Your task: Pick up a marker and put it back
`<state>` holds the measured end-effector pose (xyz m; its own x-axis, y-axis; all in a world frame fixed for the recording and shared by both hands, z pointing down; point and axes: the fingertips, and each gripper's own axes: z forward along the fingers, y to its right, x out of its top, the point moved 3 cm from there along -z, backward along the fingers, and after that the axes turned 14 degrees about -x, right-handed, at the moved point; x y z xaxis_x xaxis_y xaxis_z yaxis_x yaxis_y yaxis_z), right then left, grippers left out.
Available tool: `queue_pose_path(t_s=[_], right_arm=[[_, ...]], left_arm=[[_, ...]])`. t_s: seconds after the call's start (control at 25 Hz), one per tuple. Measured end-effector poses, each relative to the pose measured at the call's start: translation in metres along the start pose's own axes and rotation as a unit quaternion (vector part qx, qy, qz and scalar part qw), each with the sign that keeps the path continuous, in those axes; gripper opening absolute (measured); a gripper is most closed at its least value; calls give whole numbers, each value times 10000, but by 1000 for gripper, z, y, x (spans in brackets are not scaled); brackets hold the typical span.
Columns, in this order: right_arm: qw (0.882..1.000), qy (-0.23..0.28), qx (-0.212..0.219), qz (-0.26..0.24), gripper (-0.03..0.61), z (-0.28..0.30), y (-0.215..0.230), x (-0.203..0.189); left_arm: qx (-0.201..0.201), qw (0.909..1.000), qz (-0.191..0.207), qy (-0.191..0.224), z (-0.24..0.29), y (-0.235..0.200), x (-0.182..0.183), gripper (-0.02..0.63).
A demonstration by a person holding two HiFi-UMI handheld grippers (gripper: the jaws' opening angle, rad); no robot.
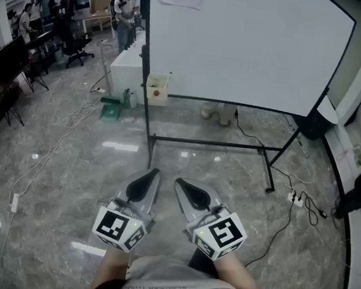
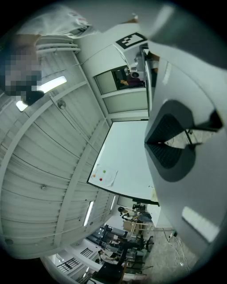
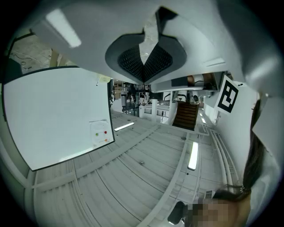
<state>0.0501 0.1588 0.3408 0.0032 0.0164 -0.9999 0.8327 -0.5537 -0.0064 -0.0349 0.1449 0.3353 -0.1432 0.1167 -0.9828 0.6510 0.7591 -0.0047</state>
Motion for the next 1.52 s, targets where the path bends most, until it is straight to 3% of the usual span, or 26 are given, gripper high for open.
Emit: queue_pose_path(t_s=[0.92,1.24,1.52], right_arm=[[9999,25,-129,-75,2,20,-2,-17],[10000,12,0,-29,2,71,29,-22],[9999,20,56,109,2,148,88,-22]], left_arm=[[40,9999,-153,-69,-6,-26,-25,0],[111,9996,-224,-139,31,-71,-39,0],[207,9993,-210,-246,89,-138,-49,0]])
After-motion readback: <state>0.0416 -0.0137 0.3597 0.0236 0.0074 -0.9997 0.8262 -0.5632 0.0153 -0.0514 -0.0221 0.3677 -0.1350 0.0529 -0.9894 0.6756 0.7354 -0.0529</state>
